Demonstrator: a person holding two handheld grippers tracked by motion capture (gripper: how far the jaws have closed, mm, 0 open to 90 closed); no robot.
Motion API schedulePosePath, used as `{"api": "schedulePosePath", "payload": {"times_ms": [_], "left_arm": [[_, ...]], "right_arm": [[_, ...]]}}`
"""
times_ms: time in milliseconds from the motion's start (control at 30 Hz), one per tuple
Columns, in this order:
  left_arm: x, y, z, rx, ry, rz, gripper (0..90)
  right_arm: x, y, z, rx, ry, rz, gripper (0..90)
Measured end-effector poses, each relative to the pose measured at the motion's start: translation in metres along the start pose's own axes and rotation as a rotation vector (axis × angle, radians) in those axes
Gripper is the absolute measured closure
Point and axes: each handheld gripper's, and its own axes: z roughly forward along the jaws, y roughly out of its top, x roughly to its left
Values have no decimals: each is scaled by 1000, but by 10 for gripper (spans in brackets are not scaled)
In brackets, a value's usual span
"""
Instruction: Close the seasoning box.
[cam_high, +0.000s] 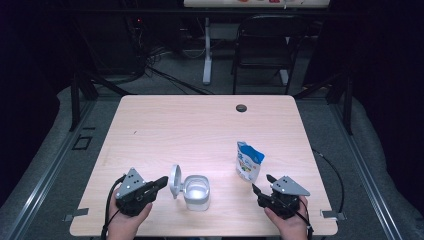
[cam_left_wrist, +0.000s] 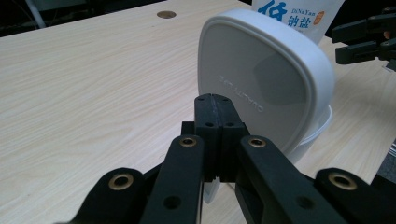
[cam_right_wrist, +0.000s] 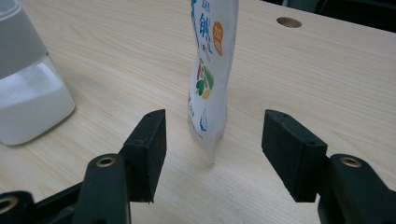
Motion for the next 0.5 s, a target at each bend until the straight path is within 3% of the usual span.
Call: {"api": "schedulePosePath", "payload": {"times_ms": [500], "left_arm": [[-4,5,2,-4,0,11,900]], "right_arm": [[0,-1,1,3,3,4,405]]}}
